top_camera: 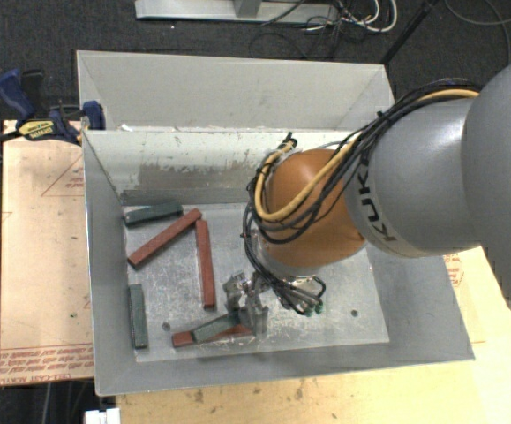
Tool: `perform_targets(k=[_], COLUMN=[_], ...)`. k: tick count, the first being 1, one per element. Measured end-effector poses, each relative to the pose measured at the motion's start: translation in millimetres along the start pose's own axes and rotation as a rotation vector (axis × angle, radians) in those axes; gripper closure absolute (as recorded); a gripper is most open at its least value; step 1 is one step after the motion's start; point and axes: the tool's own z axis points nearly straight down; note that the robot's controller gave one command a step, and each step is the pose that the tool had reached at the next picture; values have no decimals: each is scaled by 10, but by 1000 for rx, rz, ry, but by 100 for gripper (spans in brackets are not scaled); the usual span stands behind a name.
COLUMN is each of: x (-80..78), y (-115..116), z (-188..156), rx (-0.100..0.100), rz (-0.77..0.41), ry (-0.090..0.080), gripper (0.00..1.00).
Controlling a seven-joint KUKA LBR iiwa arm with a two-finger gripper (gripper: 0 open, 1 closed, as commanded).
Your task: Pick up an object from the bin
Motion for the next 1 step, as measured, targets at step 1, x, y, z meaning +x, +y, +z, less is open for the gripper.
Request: perform_targets(k=[1], x=[-97], y=[-125], z=[-790], rx=[0], rz=[181], ry=[-1], gripper=[100])
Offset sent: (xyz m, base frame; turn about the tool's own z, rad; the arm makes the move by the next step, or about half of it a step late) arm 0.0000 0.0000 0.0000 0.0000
